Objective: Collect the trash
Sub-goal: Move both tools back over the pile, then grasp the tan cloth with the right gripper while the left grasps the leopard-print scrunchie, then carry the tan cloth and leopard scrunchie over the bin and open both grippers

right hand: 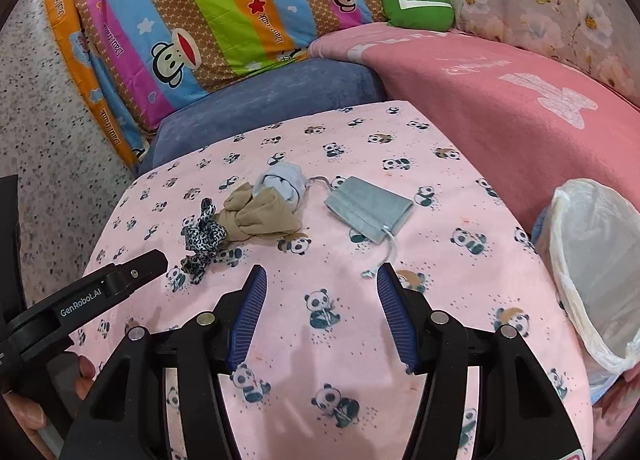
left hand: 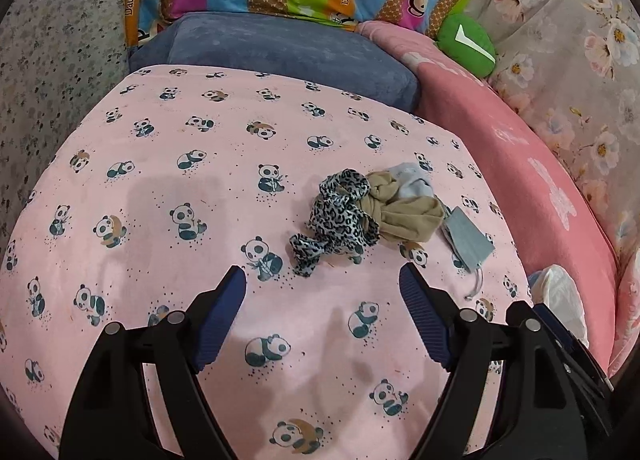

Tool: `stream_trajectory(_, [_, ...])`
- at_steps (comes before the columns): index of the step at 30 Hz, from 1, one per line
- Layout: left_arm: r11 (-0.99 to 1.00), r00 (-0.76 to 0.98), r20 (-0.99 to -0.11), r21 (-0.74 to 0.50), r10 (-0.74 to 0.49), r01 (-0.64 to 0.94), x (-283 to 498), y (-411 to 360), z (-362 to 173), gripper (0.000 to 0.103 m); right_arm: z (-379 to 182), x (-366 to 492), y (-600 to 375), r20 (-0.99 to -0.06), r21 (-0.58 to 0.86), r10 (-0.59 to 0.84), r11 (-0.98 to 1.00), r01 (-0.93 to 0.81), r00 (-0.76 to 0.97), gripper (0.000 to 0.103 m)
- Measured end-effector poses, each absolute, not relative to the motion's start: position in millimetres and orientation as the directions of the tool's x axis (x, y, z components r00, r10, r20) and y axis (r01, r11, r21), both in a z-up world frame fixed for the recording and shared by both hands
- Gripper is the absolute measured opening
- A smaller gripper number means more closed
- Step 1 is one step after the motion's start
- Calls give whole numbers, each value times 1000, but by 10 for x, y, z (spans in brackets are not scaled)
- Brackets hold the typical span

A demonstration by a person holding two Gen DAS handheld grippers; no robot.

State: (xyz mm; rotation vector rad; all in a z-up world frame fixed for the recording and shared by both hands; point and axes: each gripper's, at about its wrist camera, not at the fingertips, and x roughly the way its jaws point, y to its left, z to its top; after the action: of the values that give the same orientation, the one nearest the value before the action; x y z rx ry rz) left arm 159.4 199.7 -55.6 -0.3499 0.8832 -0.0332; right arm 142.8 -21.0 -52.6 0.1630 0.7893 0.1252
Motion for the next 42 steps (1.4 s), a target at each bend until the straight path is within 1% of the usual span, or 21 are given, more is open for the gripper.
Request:
stream_trajectory(4, [938,638,-747,-328,-187,-109,1796,2041,-595,75,-600,1726,-46,-696,202,188,977,-62,693,56])
stream_trajectory(7, [928,628,-746,-359,-221,-99,1957,2053,-645,74,-655,1920,24,-700,204,192,977,-65,688,56])
stream_trajectory(9, [923,616,-751,-372,-238,-97,2058,2050,-695,67,-695,2028,52,-703,211,201,975,-70,682,56])
stream_trajectory(10, [920,611,-752,-380,-248,-95,2105,2050,-721,66,-717,2082,67,-707,216,208,974,-74,676,56])
stream_trajectory(13, [912,597,-755,-399,-271,-91,2201,2063,-799,53,-788,2222,105,-712,227,223,970,-81,665,56])
stream_trajectory(15, [911,587,-758,-405,-284,-82,2237,2067,-849,38,-823,2277,125,-713,231,225,970,-81,664,54])
stream_trajectory(16, [909,583,-759,-409,-290,-80,2244,2078,-874,33,-845,2308,137,-714,236,231,968,-84,660,52])
stream_trajectory(17, [905,580,-758,-418,-300,-78,2250,2090,-899,25,-872,2340,152,-716,241,238,967,-88,656,50])
stream_trajectory(19, [898,576,-756,-432,-313,-79,2252,2113,-934,22,-923,2387,188,-722,243,248,965,-98,646,42])
stream_trajectory(20, [897,576,-754,-435,-316,-78,2246,2122,-946,16,-951,2409,211,-725,245,252,964,-102,641,40])
stream_trajectory(21, [898,575,-755,-434,-315,-78,2244,2123,-951,11,-976,2424,227,-727,249,257,963,-104,637,34])
stream_trajectory(23, [900,577,-755,-429,-311,-76,2221,2130,-946,10,-1014,2444,245,-729,266,277,957,-114,626,17])
stream_trajectory(25, [901,581,-752,-428,-310,-74,2187,2136,-919,7,-1022,2434,265,-731,269,284,956,-121,621,10])
stream_trajectory(26, [901,584,-750,-428,-310,-71,2161,2132,-898,7,-1005,2408,266,-726,268,285,955,-125,626,8])
stream_trajectory(34, [909,605,-734,-415,-308,-42,1939,1979,-673,7,-682,2044,168,-669,300,318,943,-147,672,7])
stream_trajectory(42, [914,622,-708,-404,-334,32,1629,1624,-353,7,-236,1609,-131,-593,310,306,940,-139,745,7])
